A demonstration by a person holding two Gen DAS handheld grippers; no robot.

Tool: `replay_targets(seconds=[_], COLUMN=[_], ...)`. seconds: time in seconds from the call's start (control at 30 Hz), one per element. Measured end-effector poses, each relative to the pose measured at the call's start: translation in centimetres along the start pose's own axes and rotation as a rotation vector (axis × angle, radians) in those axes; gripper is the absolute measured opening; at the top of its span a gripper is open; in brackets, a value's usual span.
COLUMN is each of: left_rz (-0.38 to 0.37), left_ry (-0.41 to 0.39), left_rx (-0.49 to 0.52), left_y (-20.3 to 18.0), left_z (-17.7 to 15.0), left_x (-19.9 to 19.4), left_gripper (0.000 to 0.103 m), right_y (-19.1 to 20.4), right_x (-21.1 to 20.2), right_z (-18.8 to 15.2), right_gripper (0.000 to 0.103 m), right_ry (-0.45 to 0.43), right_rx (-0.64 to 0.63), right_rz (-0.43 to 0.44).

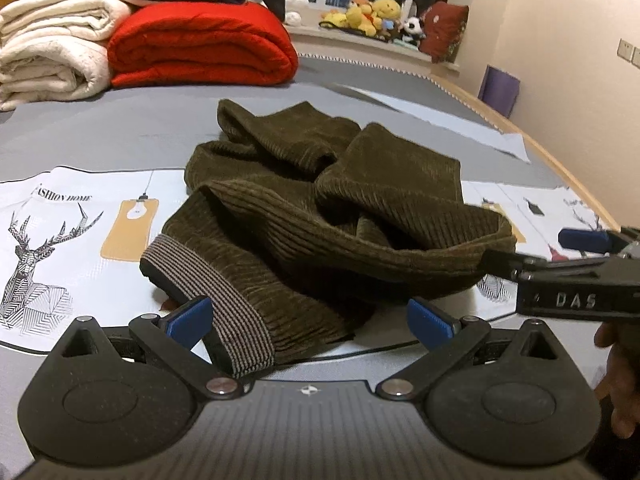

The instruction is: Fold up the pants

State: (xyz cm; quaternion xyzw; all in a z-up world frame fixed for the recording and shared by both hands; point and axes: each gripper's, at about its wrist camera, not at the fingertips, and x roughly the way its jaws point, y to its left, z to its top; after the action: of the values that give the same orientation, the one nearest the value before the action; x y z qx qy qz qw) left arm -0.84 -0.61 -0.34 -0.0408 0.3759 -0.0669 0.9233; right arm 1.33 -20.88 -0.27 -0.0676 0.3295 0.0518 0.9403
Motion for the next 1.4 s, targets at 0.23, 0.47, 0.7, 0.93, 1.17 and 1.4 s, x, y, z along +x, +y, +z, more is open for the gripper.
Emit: replay_targets(seconds=[0.23,0.47,0.7,0.93,1.17,1.4], left_rz=[-0.046,-0.046,-0.084,-0.057,-0.051,-0.06], left_ry=[0.058,0.08,0.072,0.012,0.02,0.021], left_rx=[-0.003,-0.013,-0.022,-0.003,-0.065,-0.034], left_y=[0.2,0.3,0.5,0.8,2.4,2.2], left_z=[0.1,0.2,0.0,0.2,0.5,0.3], left_x=[0.6,0.8,0.6,-0.2,0.0,-0.1], left_gripper=[0.103,0.103,0.103,0.103,0.069,0.035], right_y=[0.1,0.6,0.7,-0.1,-1.9,-1.4], right_x=[0.2,0.1,0.0,-0.2,0.0,0.0], right_z=[0.2,0.1,0.2,0.5,0.7,0.6], right_gripper=[0.099,0.093,0.088,0.076,0.059,0.05], right_ry=[0.012,0.001,-0.01,-0.037,-0.03,-0.032], right_rx=[0.009,-0.022,-0.021,0.012,0.116,0.108], right_rz=[-0.009,-0.011,-0.002,-0.009,-0.001,0.029])
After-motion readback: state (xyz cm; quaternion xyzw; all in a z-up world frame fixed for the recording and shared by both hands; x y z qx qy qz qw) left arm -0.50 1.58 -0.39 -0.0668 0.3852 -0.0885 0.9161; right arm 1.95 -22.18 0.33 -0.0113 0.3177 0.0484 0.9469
